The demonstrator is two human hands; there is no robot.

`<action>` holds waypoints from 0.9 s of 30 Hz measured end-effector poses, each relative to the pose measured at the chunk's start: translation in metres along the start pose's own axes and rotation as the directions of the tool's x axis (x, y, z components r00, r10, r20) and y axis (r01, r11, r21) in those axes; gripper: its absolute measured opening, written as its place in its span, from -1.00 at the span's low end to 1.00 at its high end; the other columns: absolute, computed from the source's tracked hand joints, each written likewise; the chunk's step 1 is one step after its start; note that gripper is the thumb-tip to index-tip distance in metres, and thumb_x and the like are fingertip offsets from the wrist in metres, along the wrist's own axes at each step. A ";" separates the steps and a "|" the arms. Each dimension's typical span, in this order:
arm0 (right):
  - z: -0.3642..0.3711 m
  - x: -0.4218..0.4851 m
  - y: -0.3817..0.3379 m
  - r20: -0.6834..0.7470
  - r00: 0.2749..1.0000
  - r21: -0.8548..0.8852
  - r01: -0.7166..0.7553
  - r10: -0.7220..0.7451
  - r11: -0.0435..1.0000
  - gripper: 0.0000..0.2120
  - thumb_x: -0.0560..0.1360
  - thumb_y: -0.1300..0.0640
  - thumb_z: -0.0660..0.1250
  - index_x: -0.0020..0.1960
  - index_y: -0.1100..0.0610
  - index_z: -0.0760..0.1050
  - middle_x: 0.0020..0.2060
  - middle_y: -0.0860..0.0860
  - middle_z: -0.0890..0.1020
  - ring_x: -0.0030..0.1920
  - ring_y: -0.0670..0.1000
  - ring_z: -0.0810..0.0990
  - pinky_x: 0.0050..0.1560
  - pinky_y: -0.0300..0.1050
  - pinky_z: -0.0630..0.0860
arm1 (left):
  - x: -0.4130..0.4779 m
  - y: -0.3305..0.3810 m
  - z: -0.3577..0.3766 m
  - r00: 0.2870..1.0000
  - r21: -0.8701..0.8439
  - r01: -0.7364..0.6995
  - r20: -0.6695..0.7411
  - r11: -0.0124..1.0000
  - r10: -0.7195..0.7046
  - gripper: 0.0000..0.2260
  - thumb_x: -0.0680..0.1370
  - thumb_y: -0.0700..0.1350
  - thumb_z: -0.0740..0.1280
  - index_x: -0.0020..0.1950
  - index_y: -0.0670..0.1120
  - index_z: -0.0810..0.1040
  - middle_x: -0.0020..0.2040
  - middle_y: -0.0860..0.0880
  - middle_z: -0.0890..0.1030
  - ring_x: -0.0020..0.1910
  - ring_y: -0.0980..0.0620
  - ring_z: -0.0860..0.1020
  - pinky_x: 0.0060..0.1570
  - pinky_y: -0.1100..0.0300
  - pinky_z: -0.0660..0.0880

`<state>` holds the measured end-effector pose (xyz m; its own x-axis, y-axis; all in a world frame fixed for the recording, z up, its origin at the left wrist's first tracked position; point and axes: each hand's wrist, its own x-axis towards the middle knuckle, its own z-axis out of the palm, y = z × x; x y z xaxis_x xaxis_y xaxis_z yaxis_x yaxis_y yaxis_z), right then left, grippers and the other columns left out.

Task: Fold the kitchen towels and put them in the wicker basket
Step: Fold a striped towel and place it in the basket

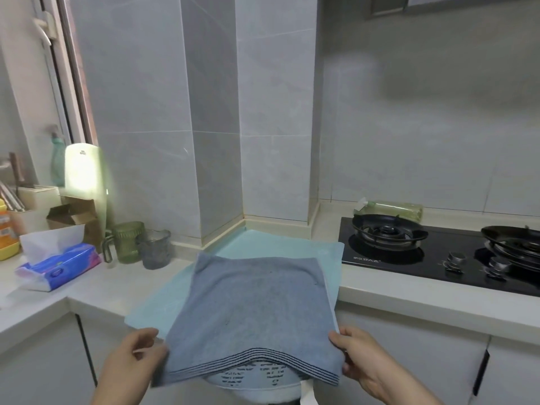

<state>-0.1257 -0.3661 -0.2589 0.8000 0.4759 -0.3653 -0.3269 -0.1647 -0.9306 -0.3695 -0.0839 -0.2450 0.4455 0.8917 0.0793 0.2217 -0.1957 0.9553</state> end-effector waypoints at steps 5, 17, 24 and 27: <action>0.007 -0.004 0.007 0.095 0.994 0.076 -0.064 0.057 0.995 -0.79 0.61 0.02 0.24 0.09 0.13 0.56 -0.09 0.06 0.73 -0.11 0.04 0.65 0.05 -0.07 0.49 | 0.005 -0.005 0.011 0.896 -0.233 0.413 0.277 0.881 -0.347 -0.89 0.55 -0.29 0.36 0.01 -0.34 0.56 0.03 -0.34 0.61 -0.04 -0.21 0.58 0.06 -0.09 0.52; -0.002 -0.015 -0.002 0.138 0.983 0.062 -0.129 0.119 0.990 -0.83 0.58 0.28 0.24 0.08 0.35 0.55 -0.19 0.22 0.70 -0.33 0.15 0.68 -0.35 -0.05 0.61 | -0.013 0.019 0.002 0.801 -0.348 0.535 0.498 0.770 -0.332 -0.76 0.48 -0.25 0.32 0.12 -0.27 0.58 -0.07 -0.24 0.69 0.00 -0.25 0.60 -0.07 -0.03 0.50; -0.009 -0.012 -0.018 0.108 0.993 0.063 -0.047 0.041 0.997 -0.81 0.59 0.26 0.22 0.11 0.31 0.55 -0.05 0.24 0.71 -0.10 0.20 0.69 -0.21 0.02 0.63 | -0.002 0.025 -0.007 0.818 -0.438 0.534 0.484 0.723 -0.311 -0.54 0.41 -0.25 0.31 0.32 -0.28 0.47 0.22 -0.33 0.57 0.00 -0.23 0.59 -0.01 -0.12 0.57; -0.003 -0.002 -0.026 0.062 0.998 0.068 0.018 -0.022 0.998 -0.79 0.58 0.28 0.20 0.13 0.34 0.53 -0.02 0.25 0.69 -0.05 0.21 0.68 -0.19 0.03 0.63 | 0.009 0.029 -0.005 0.790 -0.389 0.562 0.514 0.730 -0.334 -0.54 0.46 -0.25 0.31 0.35 -0.31 0.43 0.19 -0.39 0.57 0.13 -0.34 0.57 0.14 -0.24 0.51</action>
<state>-0.1177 -0.3651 -0.2341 0.7743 0.5323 -0.3422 -0.3456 -0.0972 -0.9333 -0.3637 -0.0793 -0.2154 0.7241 0.5598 -0.4028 0.0746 0.5170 0.8527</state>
